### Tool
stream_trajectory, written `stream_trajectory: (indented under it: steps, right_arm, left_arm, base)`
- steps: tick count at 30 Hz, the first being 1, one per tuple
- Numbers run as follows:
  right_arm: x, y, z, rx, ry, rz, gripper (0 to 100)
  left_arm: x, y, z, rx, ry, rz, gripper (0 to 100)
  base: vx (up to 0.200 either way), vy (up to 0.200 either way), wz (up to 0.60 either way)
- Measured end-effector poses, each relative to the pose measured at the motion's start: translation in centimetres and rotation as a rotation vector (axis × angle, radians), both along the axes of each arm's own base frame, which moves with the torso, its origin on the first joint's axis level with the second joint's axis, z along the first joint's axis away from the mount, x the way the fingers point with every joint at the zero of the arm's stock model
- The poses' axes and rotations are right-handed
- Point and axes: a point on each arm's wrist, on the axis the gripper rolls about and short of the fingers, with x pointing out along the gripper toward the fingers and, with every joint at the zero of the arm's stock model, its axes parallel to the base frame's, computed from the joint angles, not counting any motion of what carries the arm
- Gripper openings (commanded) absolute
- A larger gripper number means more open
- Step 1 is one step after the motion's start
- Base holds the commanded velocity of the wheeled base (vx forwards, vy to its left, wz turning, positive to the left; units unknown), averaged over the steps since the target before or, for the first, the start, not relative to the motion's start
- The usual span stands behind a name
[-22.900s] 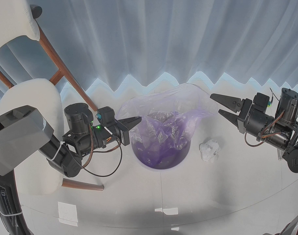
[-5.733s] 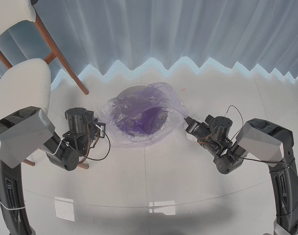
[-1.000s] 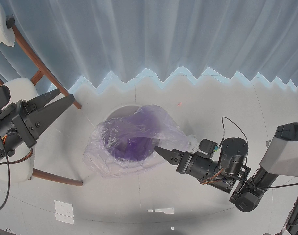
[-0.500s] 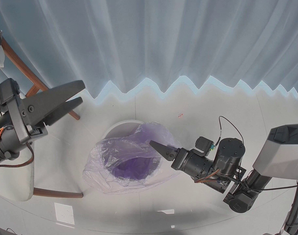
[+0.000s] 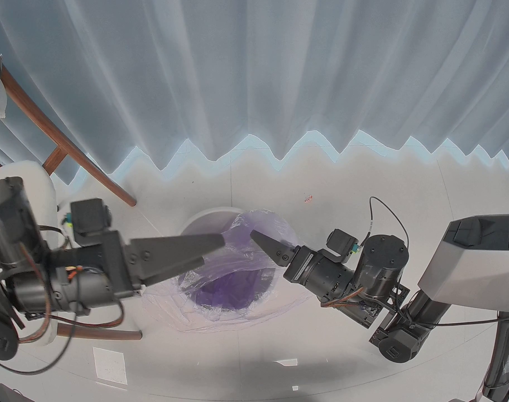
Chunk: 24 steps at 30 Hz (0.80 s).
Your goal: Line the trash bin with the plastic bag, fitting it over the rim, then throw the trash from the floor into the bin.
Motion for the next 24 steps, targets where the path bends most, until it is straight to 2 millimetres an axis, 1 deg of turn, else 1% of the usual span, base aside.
stream_trajectory:
  steps: [5, 8, 10, 13, 18, 20, 24]
  right_arm:
    - [0.2, 0.1, 0.6, 0.025, -0.01, -0.011, 100]
    - [0.4, -0.1, 1.1, 0.052, -0.016, -0.026, 100]
    - [0.6, -0.1, 1.6, 0.076, -0.021, -0.036, 100]
    - [0.8, -0.2, 2.0, 0.102, -0.025, -0.045, 100]
    - [1.0, -0.4, 2.6, 0.129, -0.034, -0.055, 100]
    - [1.1, -0.4, 2.8, 0.134, -0.038, -0.058, 100]
    - [1.2, -0.3, 3.0, 0.141, -0.045, -0.065, 100]
  left_arm:
    - [2.8, -1.3, -4.2, 0.078, 0.097, 0.068, 100]
    - [4.1, -1.6, -6.0, 0.059, 0.148, 0.109, 100]
    - [4.8, -1.7, -7.3, 0.031, 0.232, 0.146, 100]
    - [5.4, -1.5, -8.3, -0.025, 0.312, 0.205, 100]
    - [5.5, -0.7, -10.0, -0.07, 0.374, 0.278, 100]
    - [5.6, -0.7, -10.5, -0.072, 0.377, 0.298, 100]
    - [6.5, -1.2, -11.9, -0.089, 0.35, 0.352, 100]
  base:
    - [0.0, 0.0, 0.0]
    - [0.0, 0.0, 0.0]
    - [0.0, 0.0, 0.0]
    - [0.0, 0.0, 0.0]
    - [0.0, 0.0, 0.0]
    - [0.0, 0.0, 0.0]
    - [0.0, 0.0, 0.0]
